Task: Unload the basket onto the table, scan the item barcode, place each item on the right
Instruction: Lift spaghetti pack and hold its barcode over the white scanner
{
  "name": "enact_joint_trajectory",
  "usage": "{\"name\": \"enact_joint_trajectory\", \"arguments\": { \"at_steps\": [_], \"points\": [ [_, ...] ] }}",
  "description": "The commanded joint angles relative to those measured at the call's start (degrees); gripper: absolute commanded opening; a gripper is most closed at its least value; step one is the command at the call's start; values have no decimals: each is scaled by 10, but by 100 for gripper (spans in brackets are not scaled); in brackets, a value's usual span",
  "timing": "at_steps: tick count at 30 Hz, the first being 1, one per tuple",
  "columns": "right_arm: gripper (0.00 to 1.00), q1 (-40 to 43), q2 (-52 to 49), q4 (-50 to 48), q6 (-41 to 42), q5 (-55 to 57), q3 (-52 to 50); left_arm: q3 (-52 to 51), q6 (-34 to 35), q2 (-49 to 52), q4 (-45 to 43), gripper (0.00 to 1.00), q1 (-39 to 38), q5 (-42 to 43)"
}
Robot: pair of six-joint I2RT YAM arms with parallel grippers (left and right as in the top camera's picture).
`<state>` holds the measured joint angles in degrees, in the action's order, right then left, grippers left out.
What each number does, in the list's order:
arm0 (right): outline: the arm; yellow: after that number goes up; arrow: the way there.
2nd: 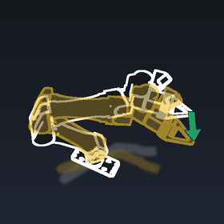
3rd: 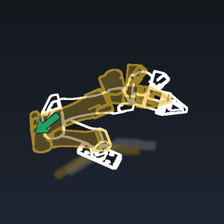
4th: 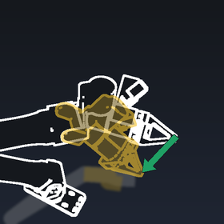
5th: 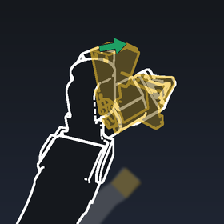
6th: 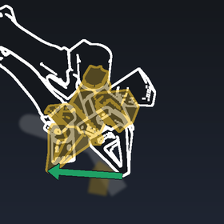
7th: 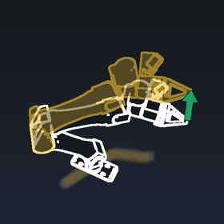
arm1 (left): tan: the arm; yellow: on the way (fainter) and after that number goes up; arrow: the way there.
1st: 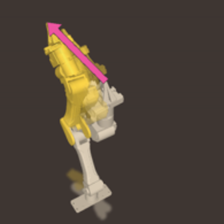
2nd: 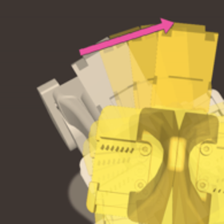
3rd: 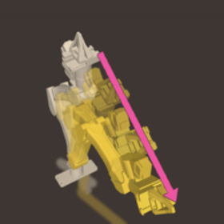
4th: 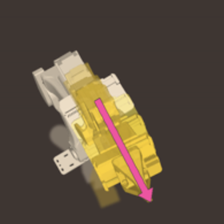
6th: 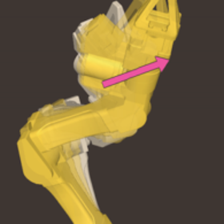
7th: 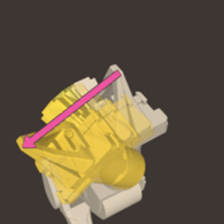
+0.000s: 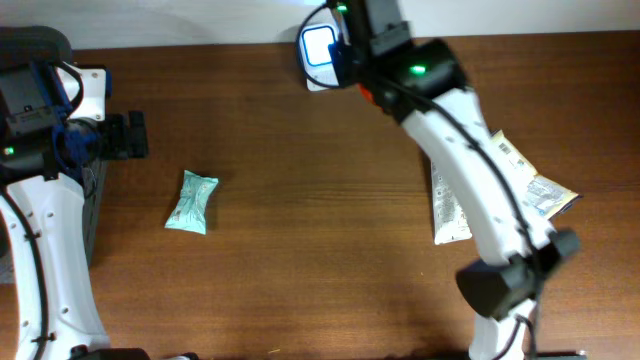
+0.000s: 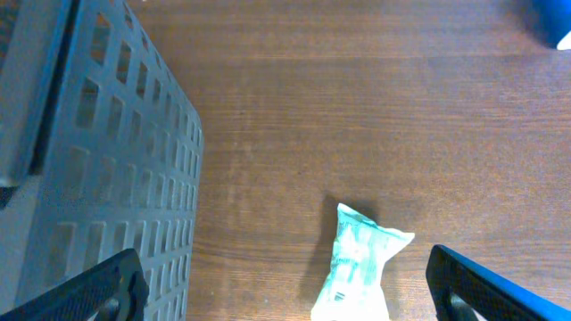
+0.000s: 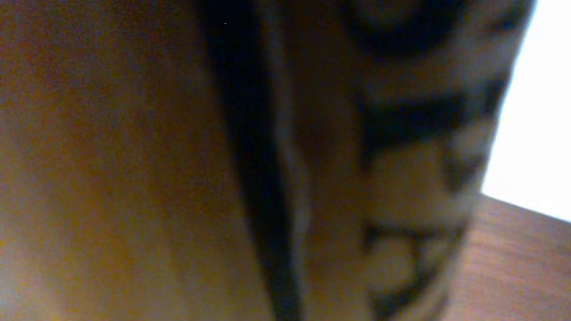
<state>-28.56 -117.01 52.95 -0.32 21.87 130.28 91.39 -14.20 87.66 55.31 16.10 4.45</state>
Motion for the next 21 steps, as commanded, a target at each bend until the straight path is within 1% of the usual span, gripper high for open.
{"name": "enact_joint_trajectory", "arguments": {
  "at_steps": [1, 3, 4, 6, 7, 13, 15, 19, 20, 21],
  "points": [
    [4, -7, -92, -113, -60, 251, 14, 4, -11, -3, -1, 99, 2, 2],
    [4, -7, -173, -221, -104, 386, 14, 4, -11, -3, -1, 99, 2, 2],
    [4, -7, -219, -289, -144, 448, 14, 4, -11, -3, -1, 99, 2, 2],
    [4, -6, -295, -416, -227, 494, 14, 4, -11, -3, -1, 99, 2, 2],
    [4, -7, -324, -451, -244, 495, 14, 4, -11, -3, -1, 99, 2, 2],
    [4, -2, -352, -452, -250, 493, 13, 4, -11, -3, -1, 99, 2, 2],
    [4, -2, -352, -453, -275, 491, 13, 4, -11, -3, -1, 99, 2, 2],
    [4, -3, -352, -453, -281, 494, 13, 4, -11, -3, -1, 99, 2, 2],
    [4, -3, -352, -455, -311, 493, 13, 4, -11, -3, -1, 99, 2, 2],
    [4, -3, -352, -455, -315, 494, 13, 4, -11, -3, -1, 99, 2, 2]
  ]
}}
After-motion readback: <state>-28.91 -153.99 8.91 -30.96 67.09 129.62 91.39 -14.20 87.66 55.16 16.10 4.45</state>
